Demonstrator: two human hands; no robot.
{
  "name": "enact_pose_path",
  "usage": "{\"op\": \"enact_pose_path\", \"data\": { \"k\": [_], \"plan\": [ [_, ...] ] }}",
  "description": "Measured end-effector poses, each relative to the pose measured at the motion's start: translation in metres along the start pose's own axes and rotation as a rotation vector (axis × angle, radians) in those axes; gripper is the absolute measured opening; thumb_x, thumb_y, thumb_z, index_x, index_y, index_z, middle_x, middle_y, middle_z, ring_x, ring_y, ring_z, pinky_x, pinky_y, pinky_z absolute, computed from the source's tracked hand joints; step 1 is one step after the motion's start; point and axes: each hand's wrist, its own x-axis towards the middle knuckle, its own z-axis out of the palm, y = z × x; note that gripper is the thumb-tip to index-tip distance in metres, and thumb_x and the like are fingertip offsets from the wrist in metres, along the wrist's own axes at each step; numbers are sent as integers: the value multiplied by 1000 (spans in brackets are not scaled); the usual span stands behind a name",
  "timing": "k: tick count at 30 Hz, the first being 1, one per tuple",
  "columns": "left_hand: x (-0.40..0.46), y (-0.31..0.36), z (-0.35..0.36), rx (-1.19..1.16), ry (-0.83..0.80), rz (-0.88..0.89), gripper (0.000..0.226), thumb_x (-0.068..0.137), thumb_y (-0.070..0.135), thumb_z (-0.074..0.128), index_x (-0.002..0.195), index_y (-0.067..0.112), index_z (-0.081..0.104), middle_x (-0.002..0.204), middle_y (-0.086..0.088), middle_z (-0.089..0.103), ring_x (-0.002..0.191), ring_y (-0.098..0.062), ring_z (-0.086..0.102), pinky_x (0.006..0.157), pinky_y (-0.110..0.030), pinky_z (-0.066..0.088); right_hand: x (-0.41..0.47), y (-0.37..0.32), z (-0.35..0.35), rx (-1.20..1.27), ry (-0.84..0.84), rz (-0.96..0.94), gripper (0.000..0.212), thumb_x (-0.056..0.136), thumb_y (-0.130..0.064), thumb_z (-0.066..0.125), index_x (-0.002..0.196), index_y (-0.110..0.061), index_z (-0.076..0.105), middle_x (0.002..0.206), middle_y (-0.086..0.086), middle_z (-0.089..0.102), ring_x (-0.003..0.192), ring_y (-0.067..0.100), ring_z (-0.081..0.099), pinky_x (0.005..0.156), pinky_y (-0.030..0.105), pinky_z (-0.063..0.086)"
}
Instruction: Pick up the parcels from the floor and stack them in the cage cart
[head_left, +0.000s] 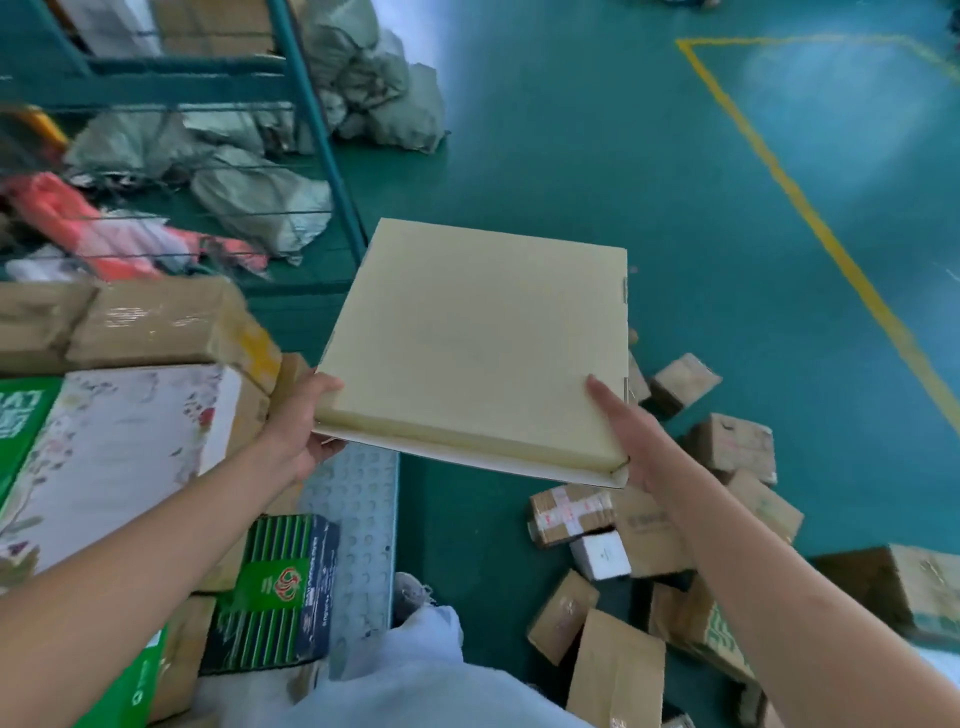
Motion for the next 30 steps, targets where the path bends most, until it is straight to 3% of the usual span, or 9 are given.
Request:
{"op": "enact_pose_path", "data": {
  "k": [4, 6, 9, 12, 14, 18, 22, 26, 30],
  "plan": [
    [30, 25, -66, -246, 133, -64, 17, 89, 28, 69, 104, 23, 62, 98, -4, 67, 88, -21, 62, 70, -34, 50, 32, -24, 83, -102, -128, -67, 98, 59, -75, 84, 131, -14, 59, 115, 6, 77, 104, 28, 75, 96, 49, 59],
    [45, 37, -92, -394, 194, -80, 17, 90, 30, 70, 103, 21, 64, 97, -4, 70, 88, -21, 64, 73, -32, 50, 48, -34, 125, -125, -183, -73, 104, 54, -75, 87, 132, -13, 59, 116, 5, 77, 105, 28, 74, 98, 49, 58],
    [66, 48, -120, -600, 219, -73, 25, 94, 40, 70, 108, 19, 68, 95, -5, 79, 98, -25, 70, 90, -37, 56, 60, -44, 197, -176, -293, -56, 98, 56, -69, 88, 133, -17, 57, 118, 3, 76, 108, 26, 73, 97, 49, 58],
    [80, 57, -135, -722, 164, -75, 44, 93, 52, 69, 122, 19, 67, 115, -14, 76, 112, -36, 69, 104, -56, 51, 70, -44, 268, -259, -451, -26, 93, 64, -58, 91, 135, -17, 49, 125, 3, 73, 110, 24, 72, 89, 48, 61],
    [85, 63, -142, -757, 129, -52, 49, 94, 56, 65, 124, 17, 67, 116, -17, 75, 112, -39, 69, 103, -59, 51, 72, -42, 305, -309, -532, -6, 100, 61, -58, 95, 137, -19, 45, 128, 1, 70, 112, 21, 71, 89, 47, 62],
    [88, 75, -180, -730, 185, 50, 55, 92, 60, 66, 130, 20, 65, 120, -13, 75, 108, -32, 73, 93, -52, 58, 72, -44, 366, -442, -668, 5, 84, 75, -43, 91, 136, -20, 38, 132, -2, 64, 113, 19, 69, 95, 46, 60],
    [81, 90, -229, -650, 368, 173, 65, 78, 62, 78, 131, 27, 62, 115, -2, 77, 101, -25, 76, 91, -49, 59, 72, -54, 409, -612, -827, 32, 74, 80, -42, 87, 136, -28, 40, 130, -4, 67, 113, 21, 70, 100, 40, 58],
    [72, 99, -270, -585, 436, 275, 62, 80, 62, 78, 132, 31, 63, 118, 0, 76, 105, -23, 75, 95, -47, 57, 89, -89, 449, -434, -803, 62, 73, 84, -50, 81, 142, -23, 46, 140, 8, 60, 119, 31, 67, 95, 46, 60],
    [75, 81, -323, -562, 516, 166, 110, 56, 77, 87, 148, 31, 48, 132, -3, 69, 112, -28, 72, 95, -53, 57, 111, -142, 480, -171, -811, 222, 49, 94, -35, 71, 136, -17, 55, 140, 12, 58, 131, 35, 58, 106, 56, 51]
  ]
}}
